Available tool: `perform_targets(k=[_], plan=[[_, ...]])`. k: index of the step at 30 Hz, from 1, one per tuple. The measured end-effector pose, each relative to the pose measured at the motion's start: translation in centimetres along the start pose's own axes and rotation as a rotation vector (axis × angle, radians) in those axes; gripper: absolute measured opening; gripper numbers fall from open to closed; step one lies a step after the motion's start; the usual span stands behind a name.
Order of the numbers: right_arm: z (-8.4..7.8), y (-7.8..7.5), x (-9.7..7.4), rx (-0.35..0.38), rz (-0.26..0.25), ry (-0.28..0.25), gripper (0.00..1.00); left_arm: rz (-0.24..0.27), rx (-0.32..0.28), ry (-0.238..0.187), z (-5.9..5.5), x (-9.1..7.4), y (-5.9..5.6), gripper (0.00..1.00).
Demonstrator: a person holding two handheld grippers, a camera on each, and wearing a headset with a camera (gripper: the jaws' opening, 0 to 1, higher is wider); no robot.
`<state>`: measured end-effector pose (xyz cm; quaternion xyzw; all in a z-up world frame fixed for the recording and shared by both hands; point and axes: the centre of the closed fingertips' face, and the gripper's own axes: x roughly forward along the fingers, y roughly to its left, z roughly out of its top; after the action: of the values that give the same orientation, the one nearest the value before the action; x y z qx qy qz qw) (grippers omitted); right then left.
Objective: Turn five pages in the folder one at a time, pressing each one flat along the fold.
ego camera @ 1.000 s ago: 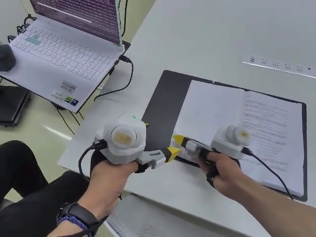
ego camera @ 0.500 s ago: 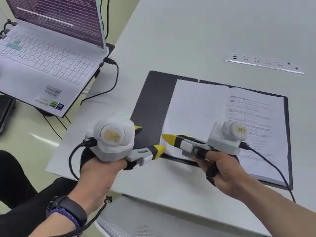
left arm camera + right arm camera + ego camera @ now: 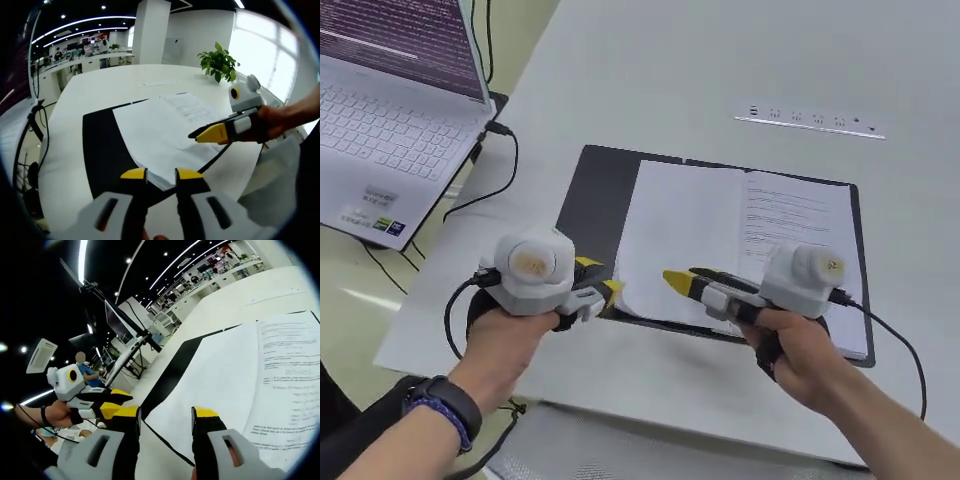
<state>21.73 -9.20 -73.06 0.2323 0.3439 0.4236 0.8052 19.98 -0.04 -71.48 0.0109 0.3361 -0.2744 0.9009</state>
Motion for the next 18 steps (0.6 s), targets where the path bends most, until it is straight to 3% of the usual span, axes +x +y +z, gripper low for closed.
perform_targets(k=[7, 10, 14, 18], plan=[[-0.5, -1.2, -2.1, 0.001, -0.039, -0.002, 0.39, -0.024, 0.006, 0.016, 0.2, 1.9, -0.4, 0.12], [-0.6, -1.4, -2.5, -0.008, -0.046, 0.004, 0.39, -0.024, 0.009, 0.037, -0.3, 2.7, -0.3, 0.07], [-0.6, -1.7, -3.2, -0.01, -0.053, 0.004, 0.39, -0.026, -0.039, 0.044, -0.8, 3.4, -0.3, 0.01], [-0.6, -2.2, -3.7, -0.003, -0.063, 0.003, 0.38, -0.027, -0.038, 0.068, -1.6, 4.0, -0.4, 0.0]])
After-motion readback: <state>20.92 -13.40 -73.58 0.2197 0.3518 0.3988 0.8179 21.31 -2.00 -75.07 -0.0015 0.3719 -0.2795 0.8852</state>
